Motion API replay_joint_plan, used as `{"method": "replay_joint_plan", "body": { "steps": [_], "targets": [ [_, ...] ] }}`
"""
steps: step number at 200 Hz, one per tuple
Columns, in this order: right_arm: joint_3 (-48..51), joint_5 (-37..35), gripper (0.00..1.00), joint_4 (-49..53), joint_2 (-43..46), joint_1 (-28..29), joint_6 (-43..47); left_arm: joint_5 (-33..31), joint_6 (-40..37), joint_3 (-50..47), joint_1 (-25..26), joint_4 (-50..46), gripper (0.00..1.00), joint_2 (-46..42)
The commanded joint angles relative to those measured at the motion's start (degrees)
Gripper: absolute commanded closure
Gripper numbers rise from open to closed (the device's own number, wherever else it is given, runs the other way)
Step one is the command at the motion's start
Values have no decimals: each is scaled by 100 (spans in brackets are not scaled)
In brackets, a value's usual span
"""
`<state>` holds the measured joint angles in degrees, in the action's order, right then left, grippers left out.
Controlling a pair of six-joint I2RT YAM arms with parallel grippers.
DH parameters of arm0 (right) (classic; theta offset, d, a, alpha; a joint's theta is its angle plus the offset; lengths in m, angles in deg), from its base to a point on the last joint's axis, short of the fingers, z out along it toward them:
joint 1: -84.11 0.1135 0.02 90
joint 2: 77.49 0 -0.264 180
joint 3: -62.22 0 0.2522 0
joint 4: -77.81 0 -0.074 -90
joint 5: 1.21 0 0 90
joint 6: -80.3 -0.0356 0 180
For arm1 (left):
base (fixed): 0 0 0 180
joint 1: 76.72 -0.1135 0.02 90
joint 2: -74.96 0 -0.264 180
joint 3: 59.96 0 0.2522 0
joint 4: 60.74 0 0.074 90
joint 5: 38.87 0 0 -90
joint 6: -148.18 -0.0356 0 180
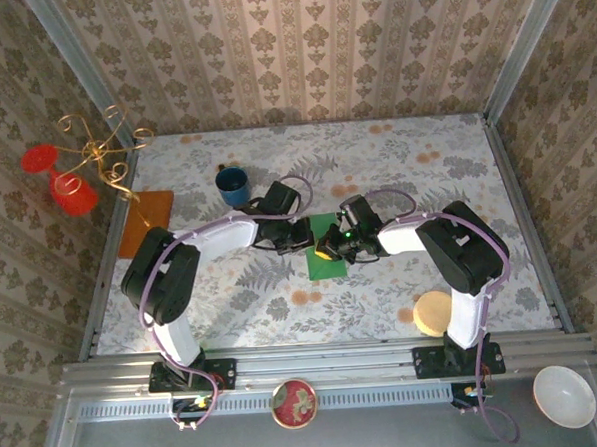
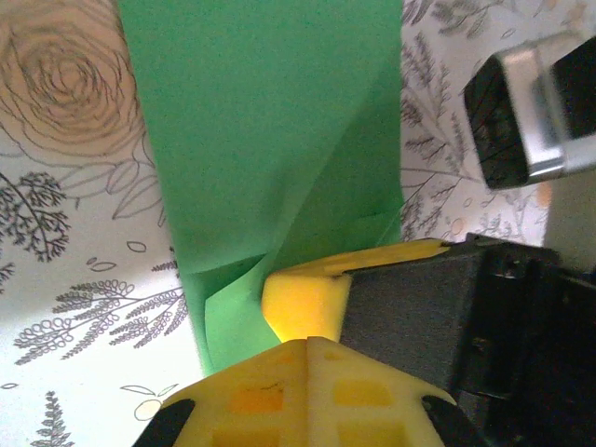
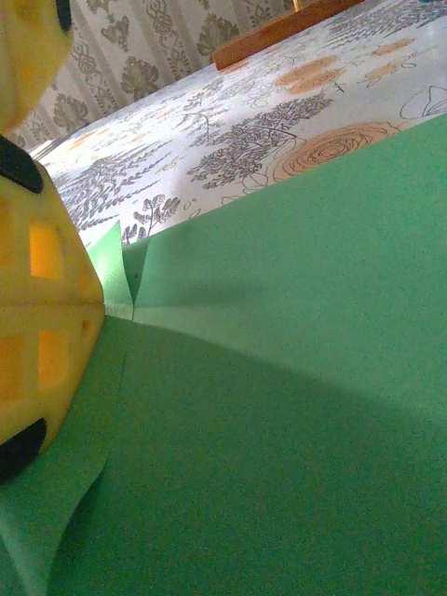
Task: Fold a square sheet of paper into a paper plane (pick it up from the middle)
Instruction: Fold the triangle a second time at the center of the table.
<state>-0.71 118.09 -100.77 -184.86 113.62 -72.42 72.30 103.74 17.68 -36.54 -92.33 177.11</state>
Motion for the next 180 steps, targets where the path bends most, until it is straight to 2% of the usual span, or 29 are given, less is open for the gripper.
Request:
{"method": "replay_joint_plan", "body": {
  "steps": [1, 75, 107, 152, 180],
  "targets": [
    [55, -333, 100, 692, -243, -25, 58, -36, -83, -7, 42, -245, 100, 153],
    [74, -322, 100, 672, -241, -25, 18, -165, -47, 111, 47, -296, 100, 470],
    [96, -250, 100, 564, -173, -32, 22, -409, -5, 210, 42, -459, 100, 607],
    [81, 67, 100, 328, 382, -146, 325, -649, 1, 246, 41, -787, 100, 760],
    [74, 52, 100, 645, 710, -152, 697, -667, 10, 257, 42, -848, 100, 806]
  ]
}}
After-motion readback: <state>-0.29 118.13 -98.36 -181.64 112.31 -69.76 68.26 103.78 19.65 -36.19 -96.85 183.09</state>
